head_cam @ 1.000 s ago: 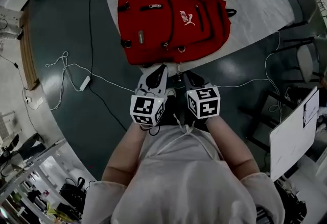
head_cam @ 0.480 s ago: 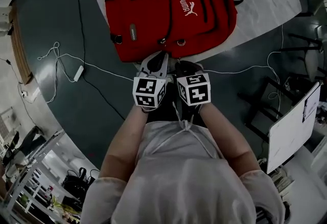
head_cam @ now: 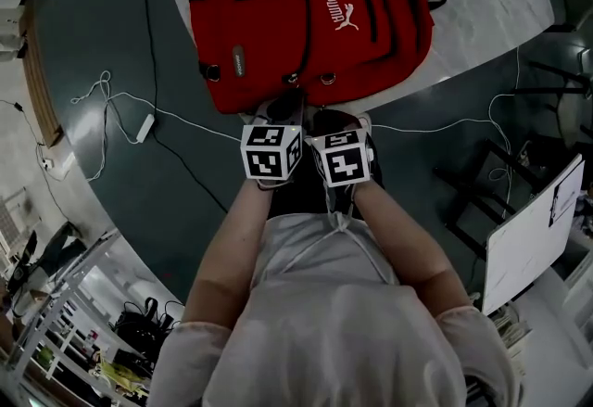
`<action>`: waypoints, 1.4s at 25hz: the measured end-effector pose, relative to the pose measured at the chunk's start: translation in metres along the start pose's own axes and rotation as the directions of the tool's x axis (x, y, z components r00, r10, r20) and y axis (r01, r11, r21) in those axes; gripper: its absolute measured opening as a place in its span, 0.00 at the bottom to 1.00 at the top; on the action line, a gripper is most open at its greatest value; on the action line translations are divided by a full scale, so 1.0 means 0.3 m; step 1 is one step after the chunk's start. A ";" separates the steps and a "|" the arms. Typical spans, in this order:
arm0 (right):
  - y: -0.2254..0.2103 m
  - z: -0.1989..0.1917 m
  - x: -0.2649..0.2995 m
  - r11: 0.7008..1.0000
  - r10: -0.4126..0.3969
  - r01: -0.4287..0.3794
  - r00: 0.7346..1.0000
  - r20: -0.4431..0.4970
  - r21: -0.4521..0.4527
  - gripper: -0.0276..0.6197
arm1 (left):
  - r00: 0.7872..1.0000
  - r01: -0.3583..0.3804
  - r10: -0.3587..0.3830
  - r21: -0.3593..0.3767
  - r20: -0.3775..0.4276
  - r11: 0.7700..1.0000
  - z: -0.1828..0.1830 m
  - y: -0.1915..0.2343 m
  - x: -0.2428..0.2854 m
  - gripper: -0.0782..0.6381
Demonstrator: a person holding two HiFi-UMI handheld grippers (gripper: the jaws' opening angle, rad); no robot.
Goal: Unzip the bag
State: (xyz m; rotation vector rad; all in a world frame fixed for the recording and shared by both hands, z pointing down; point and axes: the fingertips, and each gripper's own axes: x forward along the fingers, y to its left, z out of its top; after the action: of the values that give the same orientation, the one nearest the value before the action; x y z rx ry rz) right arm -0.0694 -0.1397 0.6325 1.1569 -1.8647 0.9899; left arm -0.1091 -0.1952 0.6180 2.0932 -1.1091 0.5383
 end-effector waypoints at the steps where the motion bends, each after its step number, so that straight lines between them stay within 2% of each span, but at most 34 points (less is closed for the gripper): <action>1: 0.005 0.002 -0.001 1.000 0.007 -0.007 1.000 -0.005 -0.020 0.09 | 1.000 -0.005 0.005 0.001 -0.011 1.000 -0.001 0.004 0.003 0.14; 7: 0.012 0.005 -0.004 0.992 0.059 -0.062 0.998 -0.029 -0.109 0.09 | 0.998 -0.057 0.057 0.091 -0.003 0.994 -0.007 0.005 0.006 0.14; 15: -0.035 0.007 -0.017 0.974 0.085 -0.099 0.993 -0.079 -0.204 0.09 | 0.999 -0.043 0.045 0.111 -0.015 0.993 -0.006 0.007 0.009 0.14; 19: -0.060 0.001 -0.030 0.958 0.090 -0.114 0.991 -0.100 -0.263 0.09 | 0.997 -0.077 0.079 0.139 -0.010 0.987 -0.007 0.006 0.010 0.14; 29: -0.162 -0.019 -0.060 0.942 0.117 -0.153 0.984 -0.136 -0.297 0.09 | 0.988 -0.151 0.156 0.190 -0.012 0.970 -0.010 0.011 0.013 0.14; 35: -0.241 -0.026 -0.083 0.926 0.128 -0.173 0.980 -0.154 -0.334 0.09 | 0.979 -0.198 0.202 0.195 -0.003 0.961 -0.011 0.014 0.013 0.14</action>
State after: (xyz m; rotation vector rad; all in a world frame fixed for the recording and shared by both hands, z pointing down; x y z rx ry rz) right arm 0.0071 -0.1455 0.6314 0.7321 -1.9475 0.7556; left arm -0.1105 -0.1964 0.6244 2.1443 -1.3097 0.7936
